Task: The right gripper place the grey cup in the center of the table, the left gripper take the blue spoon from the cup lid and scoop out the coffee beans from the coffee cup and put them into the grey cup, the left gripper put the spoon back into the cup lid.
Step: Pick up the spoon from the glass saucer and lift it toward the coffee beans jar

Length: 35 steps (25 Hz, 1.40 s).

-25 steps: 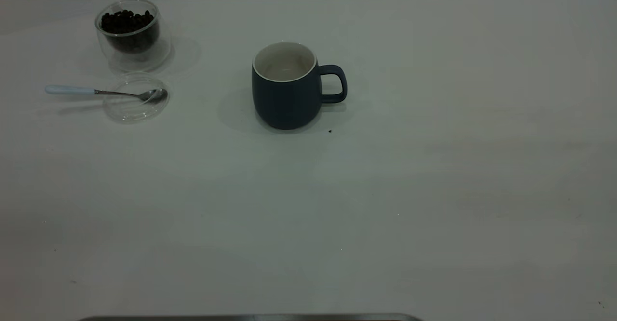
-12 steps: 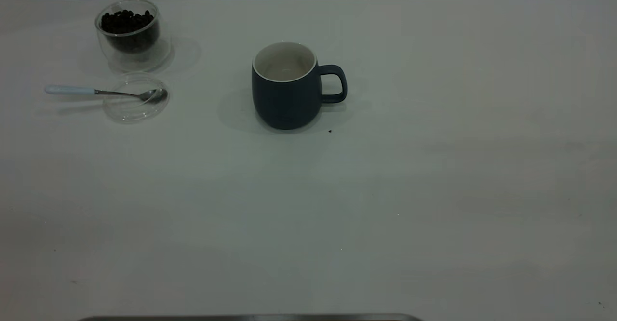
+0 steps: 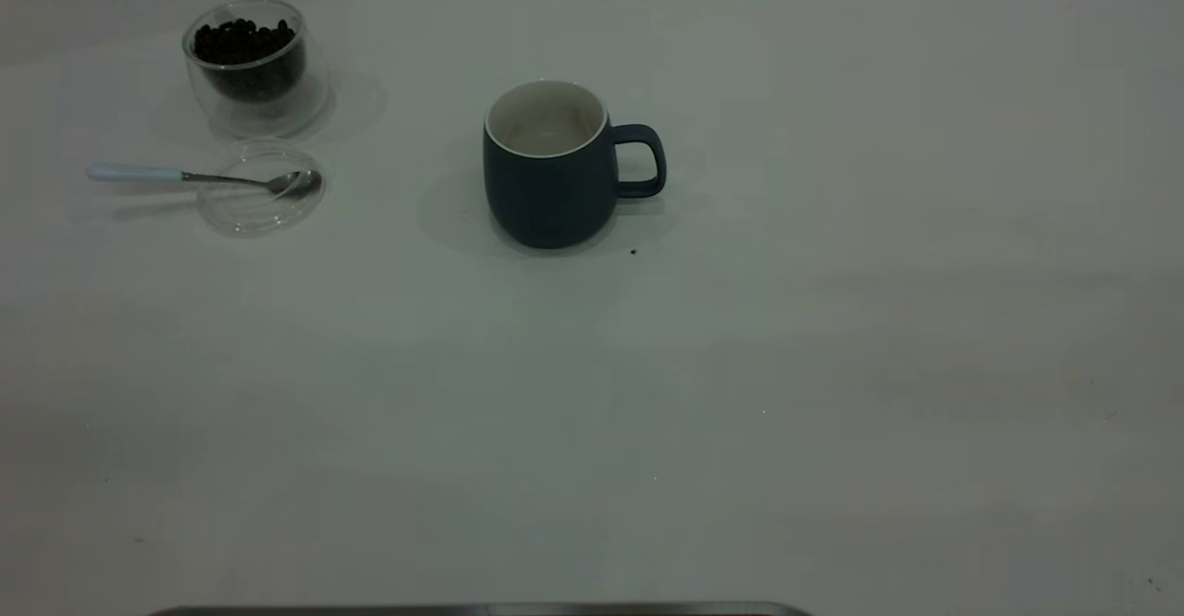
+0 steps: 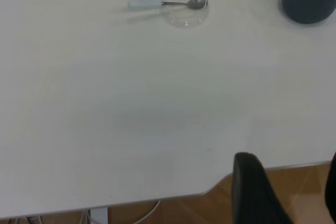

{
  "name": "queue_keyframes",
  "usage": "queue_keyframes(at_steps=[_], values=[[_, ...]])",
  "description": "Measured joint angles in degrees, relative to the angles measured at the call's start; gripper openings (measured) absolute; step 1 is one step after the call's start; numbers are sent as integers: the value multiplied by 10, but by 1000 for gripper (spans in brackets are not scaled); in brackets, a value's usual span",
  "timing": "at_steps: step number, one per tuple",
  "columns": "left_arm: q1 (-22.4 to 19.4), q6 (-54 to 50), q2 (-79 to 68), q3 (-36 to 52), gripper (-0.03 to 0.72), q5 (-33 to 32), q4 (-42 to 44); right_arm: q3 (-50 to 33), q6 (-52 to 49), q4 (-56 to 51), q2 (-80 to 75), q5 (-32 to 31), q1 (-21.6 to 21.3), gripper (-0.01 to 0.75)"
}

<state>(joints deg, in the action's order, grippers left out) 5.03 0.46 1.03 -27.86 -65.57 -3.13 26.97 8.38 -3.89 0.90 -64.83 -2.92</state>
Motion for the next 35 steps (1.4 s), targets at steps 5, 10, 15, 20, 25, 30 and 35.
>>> queue_keyframes(at_steps=[5, 10, 15, 20, 25, 30, 35], values=[[0, 0, 0, 0, 405, 0, 0, 0, 0, 0, 0, 0, 0, 453], [0, -1, 0, 0, 405, 0, 0, 0, 0, 0, 0, 0, 0, 453], [0, -1, 0, 0, 405, 0, 0, 0, 0, 0, 0, 0, 0, 453], [0, -1, 0, 0, 405, 2, -1, 0, 0, 0, 0, 0, 0, 453], [0, -5, 0, 0, 405, 5, -14, 0, 0, 0, 0, 0, 0, 453], [0, -86, -52, -17, 385, 43, 15, 0, 0, 0, 0, 0, 0, 453], [0, -168, -218, -65, 344, 114, 96, 0, 0, 0, 0, 0, 0, 453]])
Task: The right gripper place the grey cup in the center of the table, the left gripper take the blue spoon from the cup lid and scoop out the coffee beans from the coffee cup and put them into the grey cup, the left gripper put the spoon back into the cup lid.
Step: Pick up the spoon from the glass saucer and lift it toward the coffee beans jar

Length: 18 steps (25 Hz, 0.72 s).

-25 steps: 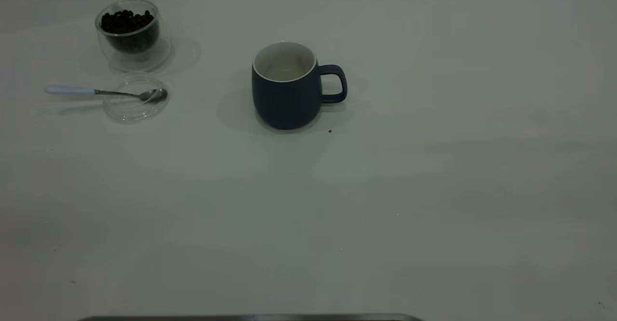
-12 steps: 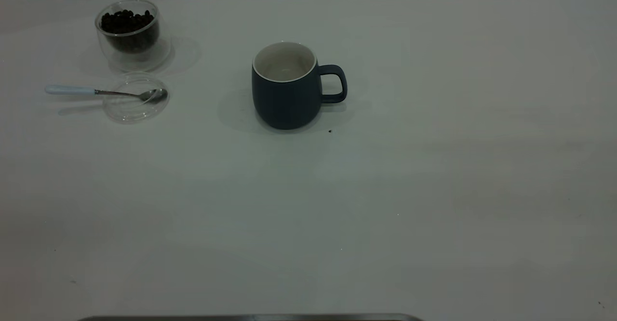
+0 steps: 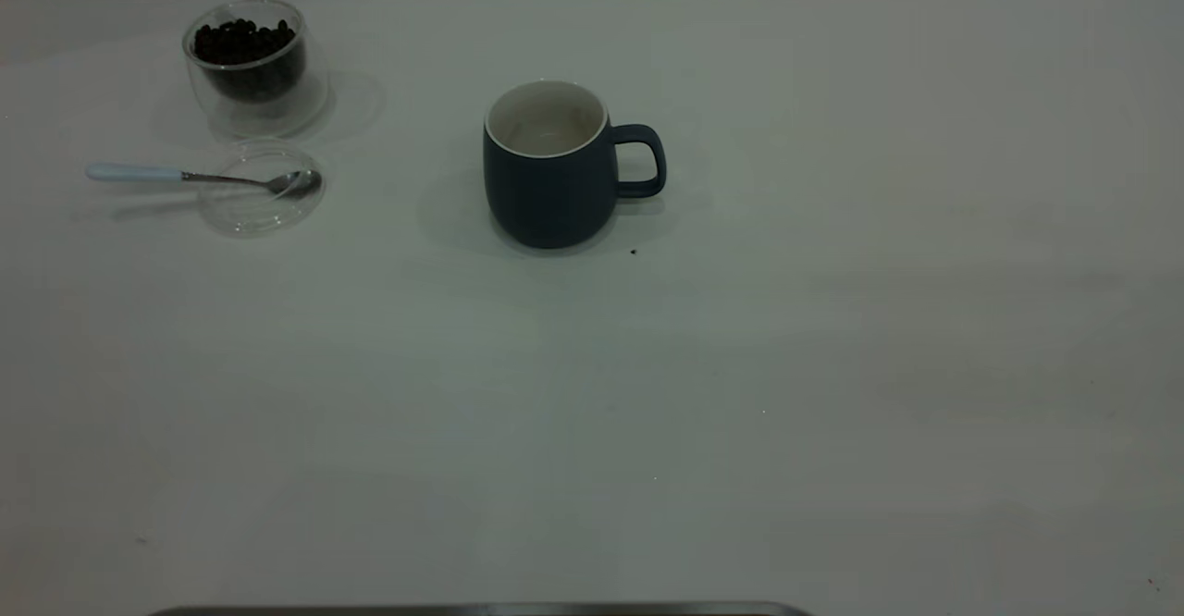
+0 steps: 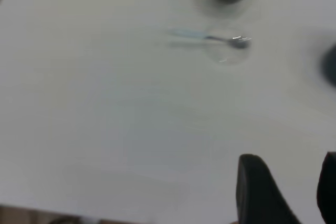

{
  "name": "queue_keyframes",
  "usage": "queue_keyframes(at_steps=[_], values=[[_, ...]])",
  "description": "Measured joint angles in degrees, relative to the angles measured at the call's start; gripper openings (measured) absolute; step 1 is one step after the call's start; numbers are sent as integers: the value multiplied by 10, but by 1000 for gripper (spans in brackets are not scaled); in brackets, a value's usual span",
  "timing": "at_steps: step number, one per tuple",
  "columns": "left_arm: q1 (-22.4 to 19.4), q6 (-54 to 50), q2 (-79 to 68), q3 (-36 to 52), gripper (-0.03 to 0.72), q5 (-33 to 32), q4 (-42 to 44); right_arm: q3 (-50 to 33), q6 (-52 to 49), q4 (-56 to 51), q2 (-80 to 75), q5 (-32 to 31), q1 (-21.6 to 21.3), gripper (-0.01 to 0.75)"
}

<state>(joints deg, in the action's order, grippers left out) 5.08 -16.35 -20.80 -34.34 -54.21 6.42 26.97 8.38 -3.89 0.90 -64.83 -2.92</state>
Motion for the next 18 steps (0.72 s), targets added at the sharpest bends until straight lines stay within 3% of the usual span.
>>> queue_keyframes(at_steps=[7, 11, 14, 18], values=[[0, -7, -241, -108, 312, 11, 72, 0, 0, 0, 0, 0, 0, 453], [-3, -9, -345, -203, 244, -25, 173, 0, 0, 0, 0, 0, 0, 453], [-41, -25, -403, -265, 202, -49, 230, 0, 0, 0, 0, 0, 0, 453], [-110, -31, -424, -296, 185, -46, 229, 0, -1, 0, 0, 0, 0, 453]])
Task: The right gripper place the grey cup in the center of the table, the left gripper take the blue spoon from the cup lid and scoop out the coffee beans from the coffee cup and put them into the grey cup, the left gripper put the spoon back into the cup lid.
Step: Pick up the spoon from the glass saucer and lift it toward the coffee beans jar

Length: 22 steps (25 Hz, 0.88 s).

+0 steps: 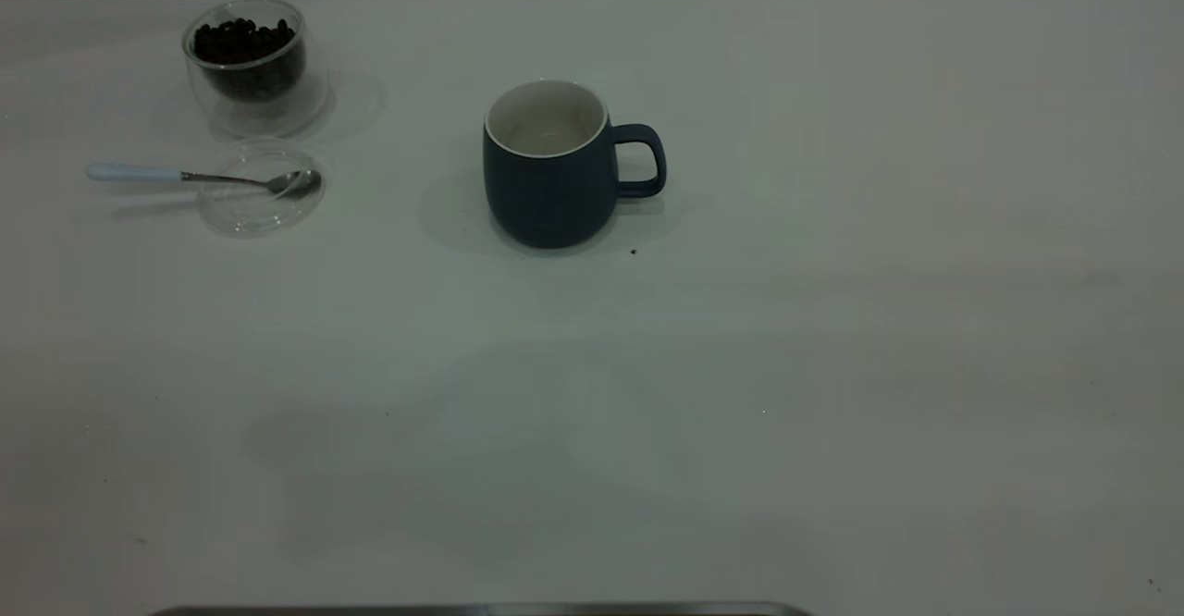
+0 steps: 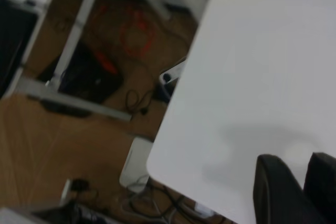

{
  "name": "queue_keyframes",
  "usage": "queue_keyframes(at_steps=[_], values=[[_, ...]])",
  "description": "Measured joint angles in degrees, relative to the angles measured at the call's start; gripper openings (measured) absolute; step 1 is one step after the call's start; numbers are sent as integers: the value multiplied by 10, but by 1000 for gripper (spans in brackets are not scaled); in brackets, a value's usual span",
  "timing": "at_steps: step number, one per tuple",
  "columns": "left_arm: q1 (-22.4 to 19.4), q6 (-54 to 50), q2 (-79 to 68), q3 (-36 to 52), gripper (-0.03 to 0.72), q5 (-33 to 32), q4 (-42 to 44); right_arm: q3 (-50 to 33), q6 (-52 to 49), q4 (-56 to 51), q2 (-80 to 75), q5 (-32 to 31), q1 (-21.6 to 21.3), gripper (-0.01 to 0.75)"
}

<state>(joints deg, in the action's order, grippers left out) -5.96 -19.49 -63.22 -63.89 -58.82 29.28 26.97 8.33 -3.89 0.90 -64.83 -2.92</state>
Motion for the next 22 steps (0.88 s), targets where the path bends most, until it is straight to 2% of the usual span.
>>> queue_keyframes(at_steps=[3, 7, 10, 12, 16, 22], values=[[-44, 0, -4, -1, 185, 9, -21, 0, 0, 0, 0, 0, 0, 453], [-126, -3, -23, -1, 185, 29, -63, 0, 0, 0, 0, 0, 0, 453], [-194, 9, -59, -1, 185, 57, -129, 0, 0, 0, 0, 0, 0, 453], [-222, 47, -94, -1, 185, 69, -191, 0, 0, 0, 0, 0, 0, 453], [-239, 167, -178, -3, 185, 82, -321, 0, 0, 0, 0, 0, 0, 453], [-252, 296, -302, -43, 185, 83, -443, 0, 0, 0, 0, 0, 0, 453]])
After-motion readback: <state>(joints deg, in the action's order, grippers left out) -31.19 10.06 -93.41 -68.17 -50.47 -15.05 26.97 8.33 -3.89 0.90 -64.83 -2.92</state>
